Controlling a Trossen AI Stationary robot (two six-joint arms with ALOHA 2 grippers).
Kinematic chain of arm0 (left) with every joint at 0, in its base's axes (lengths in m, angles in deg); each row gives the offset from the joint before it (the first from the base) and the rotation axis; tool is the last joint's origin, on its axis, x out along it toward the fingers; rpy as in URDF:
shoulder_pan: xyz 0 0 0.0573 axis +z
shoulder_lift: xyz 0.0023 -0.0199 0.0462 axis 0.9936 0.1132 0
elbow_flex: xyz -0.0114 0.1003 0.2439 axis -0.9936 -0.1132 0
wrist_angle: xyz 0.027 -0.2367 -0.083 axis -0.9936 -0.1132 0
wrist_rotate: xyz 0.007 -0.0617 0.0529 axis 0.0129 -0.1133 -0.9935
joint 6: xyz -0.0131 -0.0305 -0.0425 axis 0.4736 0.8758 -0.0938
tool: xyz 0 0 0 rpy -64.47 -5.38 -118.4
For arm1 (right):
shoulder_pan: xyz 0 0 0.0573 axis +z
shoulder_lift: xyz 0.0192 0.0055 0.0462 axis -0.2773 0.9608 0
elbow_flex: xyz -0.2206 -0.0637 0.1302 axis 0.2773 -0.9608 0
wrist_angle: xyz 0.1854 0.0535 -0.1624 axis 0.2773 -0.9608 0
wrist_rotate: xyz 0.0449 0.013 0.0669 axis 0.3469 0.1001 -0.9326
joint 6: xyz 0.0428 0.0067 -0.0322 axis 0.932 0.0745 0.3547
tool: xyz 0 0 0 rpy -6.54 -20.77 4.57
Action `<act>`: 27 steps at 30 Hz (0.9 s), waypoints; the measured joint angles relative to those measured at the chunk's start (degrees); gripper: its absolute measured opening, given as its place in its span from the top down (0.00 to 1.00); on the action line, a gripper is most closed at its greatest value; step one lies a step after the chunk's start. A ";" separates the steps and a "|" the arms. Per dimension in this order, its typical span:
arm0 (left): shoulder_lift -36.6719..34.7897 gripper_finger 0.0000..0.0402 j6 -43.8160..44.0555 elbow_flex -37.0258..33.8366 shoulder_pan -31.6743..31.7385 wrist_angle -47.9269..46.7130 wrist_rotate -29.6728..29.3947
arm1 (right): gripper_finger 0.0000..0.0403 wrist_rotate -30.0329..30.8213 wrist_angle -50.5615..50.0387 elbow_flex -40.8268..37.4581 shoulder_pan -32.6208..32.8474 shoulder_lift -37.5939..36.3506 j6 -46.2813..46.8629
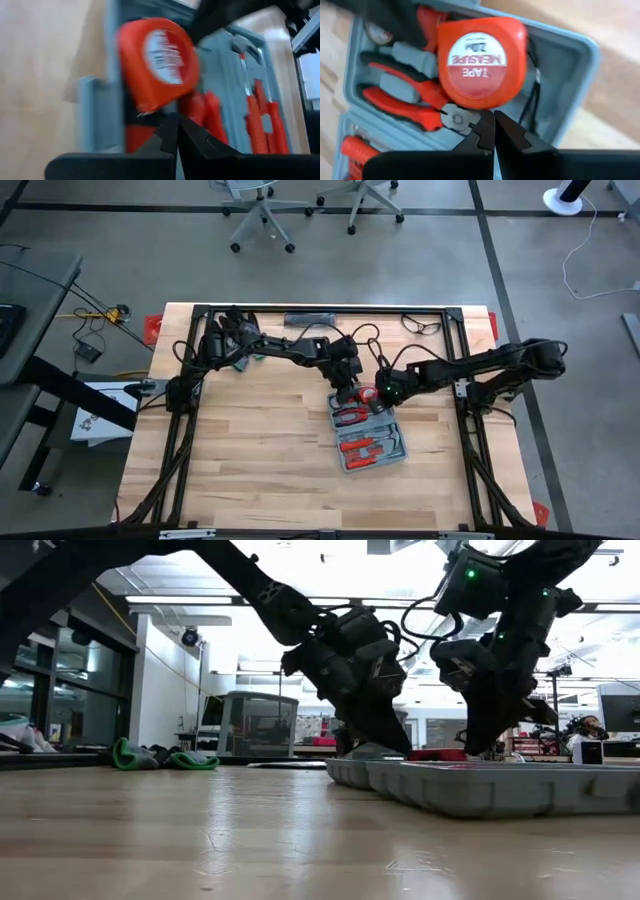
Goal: Prefit tool cases
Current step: Put the tape measure into the gray prefit tool case
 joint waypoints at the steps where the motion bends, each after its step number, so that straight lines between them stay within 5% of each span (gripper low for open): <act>1: 0.12 1.00 -0.19 0.00 -0.29 0.37 0.31 | 1.00 0.48 0.09 0.00 -0.54 -0.06 -0.02; 8: -0.15 1.00 -0.83 -0.02 -1.35 0.14 2.90 | 1.00 1.33 0.00 0.00 -3.66 -0.08 -1.16; 15: -3.24 1.00 -1.40 0.13 2.58 0.90 -3.50 | 1.00 0.06 -0.02 0.00 -1.72 -0.15 0.14; 27: -0.33 1.00 -1.18 0.00 2.63 3.48 -3.09 | 1.00 0.36 -1.69 0.00 1.13 -0.13 3.51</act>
